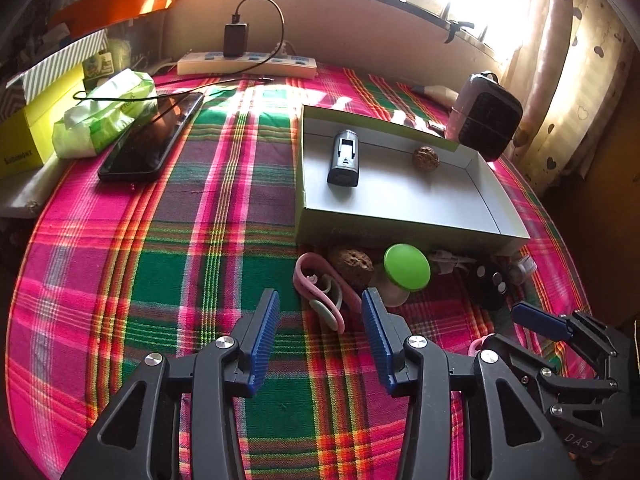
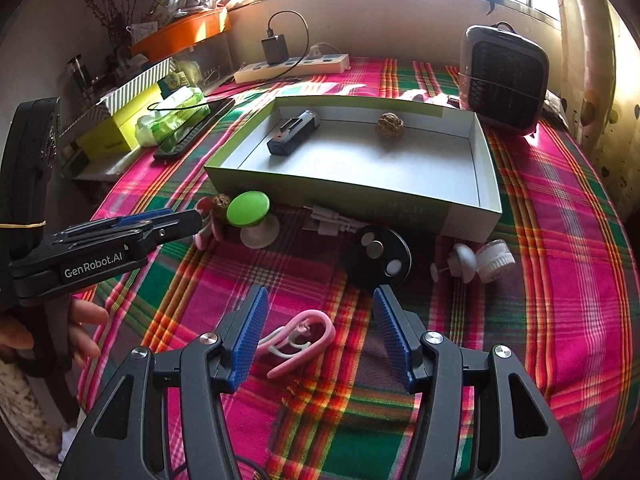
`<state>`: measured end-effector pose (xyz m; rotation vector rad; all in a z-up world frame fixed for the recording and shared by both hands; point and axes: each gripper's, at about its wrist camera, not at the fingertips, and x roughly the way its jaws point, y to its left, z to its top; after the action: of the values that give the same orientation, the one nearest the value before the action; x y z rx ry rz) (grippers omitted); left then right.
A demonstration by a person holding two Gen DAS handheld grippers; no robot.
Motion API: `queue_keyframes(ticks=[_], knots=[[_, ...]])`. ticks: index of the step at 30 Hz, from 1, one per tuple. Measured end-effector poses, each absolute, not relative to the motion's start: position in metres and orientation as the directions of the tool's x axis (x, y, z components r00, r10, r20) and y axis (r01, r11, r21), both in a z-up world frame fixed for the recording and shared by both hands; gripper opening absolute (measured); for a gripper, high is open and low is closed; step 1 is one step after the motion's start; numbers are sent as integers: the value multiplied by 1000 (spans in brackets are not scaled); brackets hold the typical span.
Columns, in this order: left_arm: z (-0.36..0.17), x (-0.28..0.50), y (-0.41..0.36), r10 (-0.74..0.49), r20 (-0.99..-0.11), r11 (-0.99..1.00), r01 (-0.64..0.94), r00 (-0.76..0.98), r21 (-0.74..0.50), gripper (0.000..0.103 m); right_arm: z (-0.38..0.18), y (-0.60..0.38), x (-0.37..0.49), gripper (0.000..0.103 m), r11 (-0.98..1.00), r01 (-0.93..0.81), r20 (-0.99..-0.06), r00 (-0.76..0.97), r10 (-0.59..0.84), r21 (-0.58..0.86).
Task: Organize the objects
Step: 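Withdraw both tools from the tray back toward the remaining objects, then lower the right tool onto a pink-and-white clip and close on it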
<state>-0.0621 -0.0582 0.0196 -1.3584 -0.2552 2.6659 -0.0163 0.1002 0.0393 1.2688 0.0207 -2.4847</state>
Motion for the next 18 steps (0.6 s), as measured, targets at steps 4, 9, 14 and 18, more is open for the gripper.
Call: queue_keyframes(ticks=[4, 9, 14, 18], knots=[[18, -62, -53, 188, -792, -979, -46, -581, -199, 41, 34, 95, -13, 56, -934, 328, -795, -525, -304, 140], [16, -64, -47, 181, -798, -981, -44, -574, -191, 42, 28, 86, -7, 56, -931, 350, -803, -522, -288, 107], [12, -66, -47, 164, -811, -984, -35, -561, -175, 42, 24, 83, -2, 56, -930, 361, -811, -523, -262, 68], [10, -66, -51, 153, -815, -986, -27, -558, -167, 42, 25, 87, 0, 56, -933, 354, -811, -529, -249, 56]])
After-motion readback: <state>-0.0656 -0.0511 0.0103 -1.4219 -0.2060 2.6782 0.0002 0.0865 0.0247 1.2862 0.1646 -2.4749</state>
